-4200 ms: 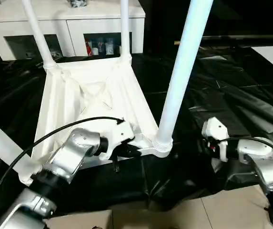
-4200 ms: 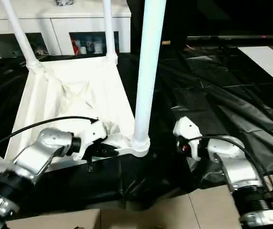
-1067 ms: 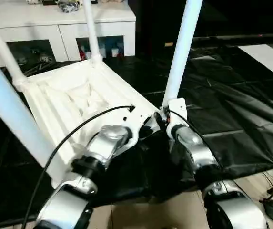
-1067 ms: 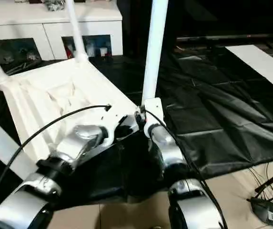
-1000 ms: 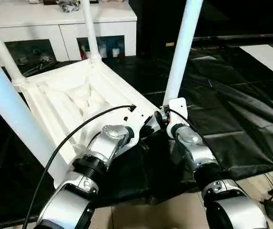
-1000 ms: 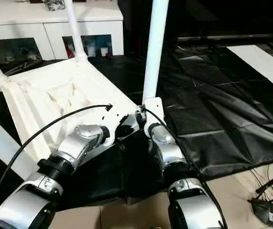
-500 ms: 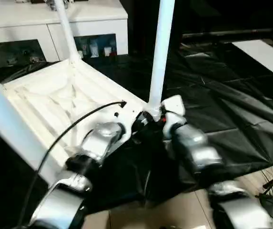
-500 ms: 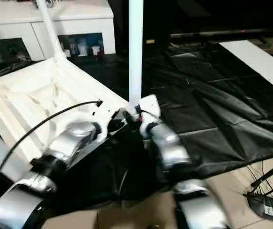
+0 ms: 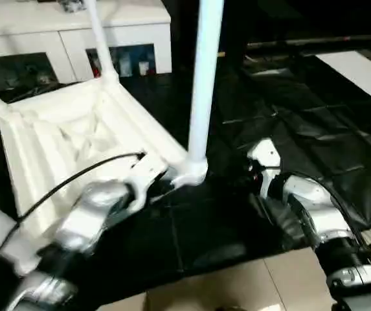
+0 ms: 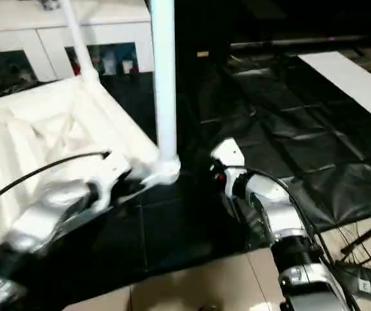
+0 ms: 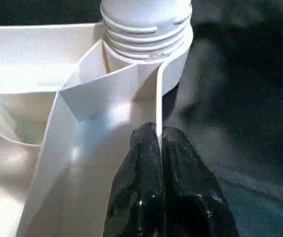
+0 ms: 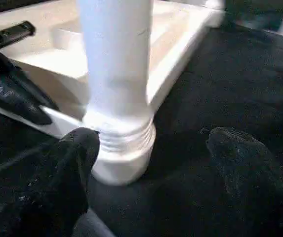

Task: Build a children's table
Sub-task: Rotate leg to tighten

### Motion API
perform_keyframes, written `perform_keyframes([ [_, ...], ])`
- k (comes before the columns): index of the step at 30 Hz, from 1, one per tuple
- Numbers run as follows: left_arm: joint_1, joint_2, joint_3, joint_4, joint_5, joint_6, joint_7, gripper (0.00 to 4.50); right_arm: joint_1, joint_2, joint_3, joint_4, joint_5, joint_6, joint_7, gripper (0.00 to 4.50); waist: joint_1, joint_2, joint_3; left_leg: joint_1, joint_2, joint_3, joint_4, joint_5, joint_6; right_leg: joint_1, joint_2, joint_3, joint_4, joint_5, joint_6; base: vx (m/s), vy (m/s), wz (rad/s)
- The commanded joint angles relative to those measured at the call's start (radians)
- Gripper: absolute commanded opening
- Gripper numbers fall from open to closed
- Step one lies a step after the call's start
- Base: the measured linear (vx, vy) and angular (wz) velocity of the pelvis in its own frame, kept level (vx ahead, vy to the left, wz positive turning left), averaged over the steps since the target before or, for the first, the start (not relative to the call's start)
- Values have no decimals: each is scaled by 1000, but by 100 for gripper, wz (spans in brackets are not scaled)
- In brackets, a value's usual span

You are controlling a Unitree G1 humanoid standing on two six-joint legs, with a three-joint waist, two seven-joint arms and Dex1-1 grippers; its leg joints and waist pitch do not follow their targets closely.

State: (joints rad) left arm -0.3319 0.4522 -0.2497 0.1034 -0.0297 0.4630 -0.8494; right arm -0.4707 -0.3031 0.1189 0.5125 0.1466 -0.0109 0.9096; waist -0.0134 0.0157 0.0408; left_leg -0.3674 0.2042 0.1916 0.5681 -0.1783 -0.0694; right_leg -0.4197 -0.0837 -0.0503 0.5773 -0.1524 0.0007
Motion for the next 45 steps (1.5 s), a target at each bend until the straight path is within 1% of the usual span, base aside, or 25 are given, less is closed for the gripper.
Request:
perform_keyframes([
  [1,62,46,-46,-35,8,82,-51,0,6,13,29,-21,2,2,26,394,11,-5,-55,3,23,-5,-58,-245,82,49,-36,27,-59,-266,-239,0,0,0],
  [4,73,51,-37,-63,-3,100,-50,0,9,20,44,-28,4,5,41,394,17,-4,-55,7,23,-5,-59,-261,62,49,-36,28,-59,-279,-232,0,0,0],
  [6,75,54,-32,-85,-9,118,-46,0,13,28,63,-34,-4,5,69,394,18,-5,-56,6,22,-6,-59,-257,56,50,-35,29,-56,-266,-230,0,0,0],
  [7,74,55,-33,-99,-13,130,-42,0,15,28,73,-39,-7,7,80,394,17,-9,-56,5,21,-6,-59,-257,56,51,-34,29,-56,-262,-229,0,0,0],
  [8,71,53,-33,-105,-16,138,-36,0,16,28,82,-42,-5,14,96,394,18,-8,-57,5,20,-6,-58,-244,58,52,-35,30,-53,-247,-228,0,0,0],
  [10,66,46,-34,-99,-18,138,-32,0,14,27,95,-33,-14,3,105,394,19,-7,-58,5,20,-5,-55,-228,64,53,-35,31,-52,-225,-234,0,0,0],
  [14,60,37,-37,-99,-18,142,-29,0,-7,37,102,12,-37,-21,89,394,22,-8,-61,5,18,-3,-51,-190,77,55,-35,31,-47,-180,-250,0,0,0],
  [19,50,32,-43,-96,-17,148,-26,0,-36,55,103,53,-37,-22,80,394,23,-7,-62,6,18,-4,-50,-196,76,56,-36,30,-45,-184,-255,0,0,0],
  [20,49,32,-45,-95,-17,149,-25,0,-40,58,104,59,-37,-21,80,394,23,-10,-61,7,18,-3,-49,-204,75,55,-35,30,-47,-195,-254,0,0,0],
  [21,46,31,-47,-93,-17,150,-25,0,-50,64,102,77,-43,-29,75,394,23,-8,-61,7,18,-4,-49,-209,72,54,-36,30,-46,-204,-253,0,0,0],
  [22,45,31,-48,-94,-18,150,-26,0,-57,71,95,88,-40,-29,80,394,23,-11,-61,9,19,-3,-49,-213,70,54,-36,31,-47,-210,-252,0,0,0],
  [23,45,31,-48,-94,-18,150,-27,0,-58,72,94,89,-38,-29,81,394,24,-9,-61,8,19,-4,-48,-212,70,54,-37,31,-46,-208,-253,0,0,0],
  [24,45,31,-49,-93,-18,149,-27,0,-62,76,90,94,-35,-30,85,379,25,-8,-61,9,19,-4,-48,-209,69,54,-36,31,-46,-201,-251,0,0,0],
  [26,44,31,-51,-93,-17,150,-28,0,-67,82,88,103,-34,-31,87,379,24,-9,-63,7,18,-4,-48,-197,72,56,-36,31,-42,-177,-255,0,0,0],
  [27,44,31,-51,-93,-17,150,-28,0,-67,82,88,104,-34,-31,87,360,25,-10,-63,7,18,-4,-47,-189,75,57,-36,30,-41,-166,-258,0,0,0],
  [29,44,31,-54,-92,-16,150,-27,0,-71,85,90,116,-35,-35,94,351,25,-10,-64,7,18,-4,-46,-180,79,58,-35,30,-39,-153,-261,0,0,0],
  [30,44,31,-54,-92,-16,149,-27,0,-71,85,91,118,-35,-36,95,335,25,-11,-64,6,17,-3,-45,-181,82,58,-36,30,-39,-159,-263,0,0,0],
  [31,43,31,-56,-91,-17,149,-26,0,-74,86,92,127,-35,-39,98,335,25,-12,-64,6,18,-3,-45,-181,82,58,-37,30,-39,-161,-263,0,0,0],
  [33,43,31,-58,-90,-17,150,-27,0,-76,87,91,137,-37,-44,99,312,25,-13,-63,6,18,-3,-44,-183,81,58,-37,30,-40,-169,-261,0,0,0],
  [35,42,32,-59,-89,-18,150,-27,0,-77,87,91,143,-39,-47,100,298,26,-12,-63,7,18,-4,-44,-191,78,57,-37,30,-40,-183,-258,0,0,0],
  [36,42,32,-60,-89,-18,150,-27,0,-78,88,91,145,-39,-48,101,298,25,-12,-62,6,18,-4,-45,-198,76,56,-37,30,-41,-193,-255,0,0,0],
  [37,42,32,-61,-89,-18,150,-28,0,-79,88,90,149,-40,-49,102,277,25,-14,-61,6,18,-4,-45,-203,75,56,-37,30,-42,-202,-253,0,0,0],
  [39,41,32,-62,-86,-19,149,-30,0,-83,84,93,162,-48,-57,109,270,24,-13,-61,7,18,-5,-45,-224,63,54,-37,30,-44,-231,-243,0,0,0],
  [44,40,32,-64,-84,-19,149,-33,0,-91,83,96,178,-50,-65,117,261,24,-14,-60,6,18,-6,-45,-236,58,53,-37,31,-44,-246,-237,0,0,0],
  [45,40,32,-64,-82,-19,147,-33,0,-92,84,97,183,-52,-68,117,261,23,-20,-60,5,17,-5,-45,-235,59,54,-36,31,-44,-250,-235,0,0,0],
])
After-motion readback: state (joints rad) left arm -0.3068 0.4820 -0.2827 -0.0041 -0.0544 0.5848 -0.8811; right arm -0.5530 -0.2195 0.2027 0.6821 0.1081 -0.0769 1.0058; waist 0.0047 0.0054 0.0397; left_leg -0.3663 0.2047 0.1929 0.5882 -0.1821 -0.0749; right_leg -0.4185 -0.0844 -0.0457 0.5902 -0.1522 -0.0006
